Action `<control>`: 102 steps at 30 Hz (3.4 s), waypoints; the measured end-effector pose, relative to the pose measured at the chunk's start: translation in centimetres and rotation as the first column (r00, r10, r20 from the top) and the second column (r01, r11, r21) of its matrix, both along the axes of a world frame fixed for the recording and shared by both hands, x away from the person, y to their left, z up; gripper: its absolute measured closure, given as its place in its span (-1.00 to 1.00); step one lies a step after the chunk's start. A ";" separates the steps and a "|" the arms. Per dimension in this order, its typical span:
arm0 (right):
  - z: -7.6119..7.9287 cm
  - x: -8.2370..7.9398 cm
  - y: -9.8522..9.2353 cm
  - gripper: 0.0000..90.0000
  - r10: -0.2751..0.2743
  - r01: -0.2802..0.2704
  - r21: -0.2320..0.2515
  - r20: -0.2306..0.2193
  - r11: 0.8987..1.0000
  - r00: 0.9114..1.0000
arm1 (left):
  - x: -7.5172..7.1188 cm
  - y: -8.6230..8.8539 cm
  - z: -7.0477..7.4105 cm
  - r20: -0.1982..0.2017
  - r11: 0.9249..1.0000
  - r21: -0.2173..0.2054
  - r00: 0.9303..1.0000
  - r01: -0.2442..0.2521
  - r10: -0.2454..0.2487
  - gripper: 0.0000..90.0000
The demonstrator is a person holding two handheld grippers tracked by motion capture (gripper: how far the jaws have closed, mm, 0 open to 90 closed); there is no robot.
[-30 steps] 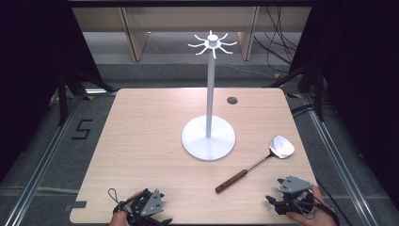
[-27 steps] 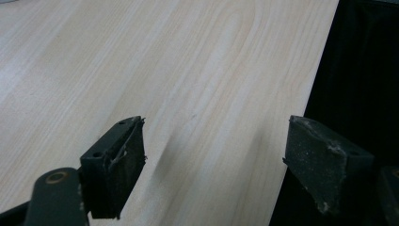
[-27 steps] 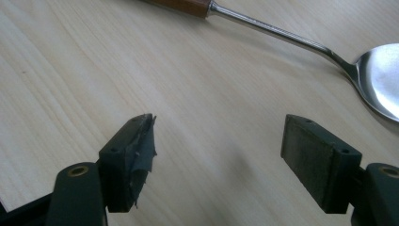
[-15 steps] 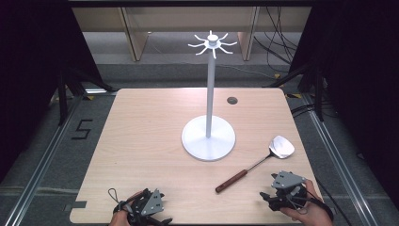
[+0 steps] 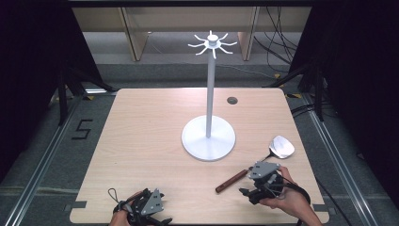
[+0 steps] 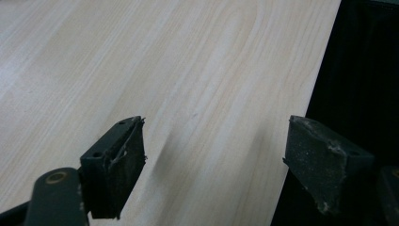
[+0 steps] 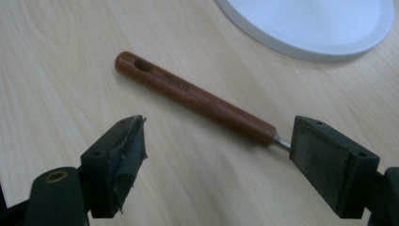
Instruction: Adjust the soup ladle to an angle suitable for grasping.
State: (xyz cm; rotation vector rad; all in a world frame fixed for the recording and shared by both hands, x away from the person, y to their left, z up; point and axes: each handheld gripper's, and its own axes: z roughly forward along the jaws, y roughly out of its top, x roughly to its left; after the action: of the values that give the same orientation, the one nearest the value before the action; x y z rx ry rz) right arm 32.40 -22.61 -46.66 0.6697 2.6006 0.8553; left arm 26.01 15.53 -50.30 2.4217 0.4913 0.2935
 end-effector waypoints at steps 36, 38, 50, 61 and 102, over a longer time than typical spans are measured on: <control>-2.1 4.6 4.5 -0.26 0.183 -0.217 -0.183 -0.188 0.959 0.965 | 0.0 0.0 0.0 0.003 1.000 0.006 1.000 0.014 -0.014 -0.56; -2.0 4.5 4.6 -0.24 0.162 -0.204 -0.190 -0.214 0.960 0.963 | 0.0 0.0 0.1 0.007 1.000 0.001 1.000 0.012 -0.012 -0.56; -1.3 4.8 4.8 0.30 0.176 -0.247 -0.253 -0.273 0.935 0.946 | 0.0 0.0 0.1 0.011 1.000 0.009 1.000 0.010 -0.010 -0.56; -0.9 4.9 5.9 0.50 0.191 -0.283 -0.354 -0.272 0.891 0.943 | 0.0 0.0 0.1 0.014 1.000 0.005 1.000 0.006 -0.006 -0.56; 3.2 5.5 5.9 0.64 0.188 -0.249 -0.274 -0.231 0.929 0.955 | -0.1 0.1 0.2 0.012 1.000 -0.001 1.000 -0.001 0.001 -0.56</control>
State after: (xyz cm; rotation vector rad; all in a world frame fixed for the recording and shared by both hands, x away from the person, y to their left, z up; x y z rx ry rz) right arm 37.90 -16.74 -43.49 0.4004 2.9459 0.4490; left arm 25.92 15.62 -50.13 2.4175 0.4879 0.3081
